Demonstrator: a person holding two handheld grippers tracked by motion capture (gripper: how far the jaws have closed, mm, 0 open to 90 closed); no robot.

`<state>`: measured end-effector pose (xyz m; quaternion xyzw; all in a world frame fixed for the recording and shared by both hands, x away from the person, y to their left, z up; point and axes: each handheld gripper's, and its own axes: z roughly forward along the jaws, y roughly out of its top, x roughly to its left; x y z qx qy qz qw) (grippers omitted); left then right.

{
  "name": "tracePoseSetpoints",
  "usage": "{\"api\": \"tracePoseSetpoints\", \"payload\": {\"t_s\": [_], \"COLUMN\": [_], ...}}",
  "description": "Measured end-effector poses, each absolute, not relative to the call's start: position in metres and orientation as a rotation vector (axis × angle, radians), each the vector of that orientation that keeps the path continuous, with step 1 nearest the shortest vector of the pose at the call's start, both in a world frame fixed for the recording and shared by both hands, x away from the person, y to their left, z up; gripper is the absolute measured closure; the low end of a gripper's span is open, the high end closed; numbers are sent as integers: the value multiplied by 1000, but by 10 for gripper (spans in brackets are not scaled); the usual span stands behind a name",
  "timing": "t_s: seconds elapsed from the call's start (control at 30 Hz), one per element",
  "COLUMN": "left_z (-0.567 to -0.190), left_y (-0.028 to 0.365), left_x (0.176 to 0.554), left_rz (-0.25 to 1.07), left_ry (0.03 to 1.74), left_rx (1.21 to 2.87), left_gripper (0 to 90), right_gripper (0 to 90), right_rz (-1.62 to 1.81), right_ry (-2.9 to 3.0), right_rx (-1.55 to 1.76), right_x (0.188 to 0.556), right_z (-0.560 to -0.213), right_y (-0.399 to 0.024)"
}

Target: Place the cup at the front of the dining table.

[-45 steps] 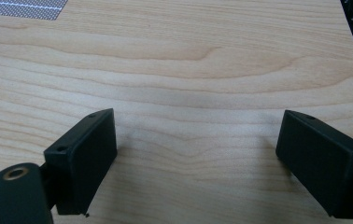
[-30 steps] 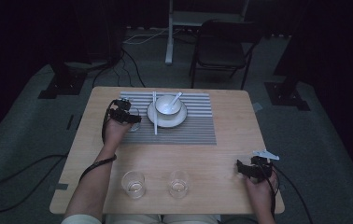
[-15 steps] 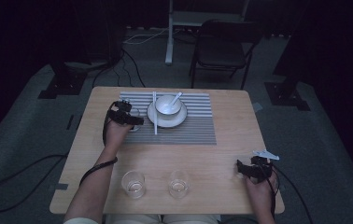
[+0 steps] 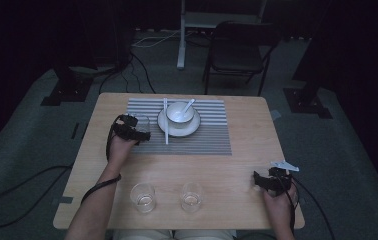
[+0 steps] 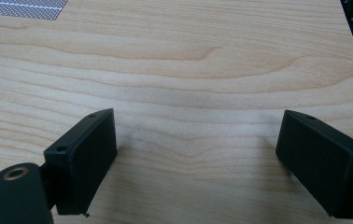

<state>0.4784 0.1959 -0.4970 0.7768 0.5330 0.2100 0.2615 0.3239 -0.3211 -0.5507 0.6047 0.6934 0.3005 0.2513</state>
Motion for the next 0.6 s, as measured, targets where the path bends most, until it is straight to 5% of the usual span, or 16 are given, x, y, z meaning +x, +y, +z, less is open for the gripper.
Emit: {"api": "tracePoseSetpoints", "payload": {"t_s": [0.6], "left_z": [-512], "left_y": [210], "left_x": [454], "left_rz": [517], "left_ry": [1429], "left_rx": [2083], "left_gripper": [20], "right_gripper": [117], "right_rz": [818], "right_ry": [1886], "right_rx": [1646], "right_x": [324], "right_z": [-551], "right_y": [-321]}}
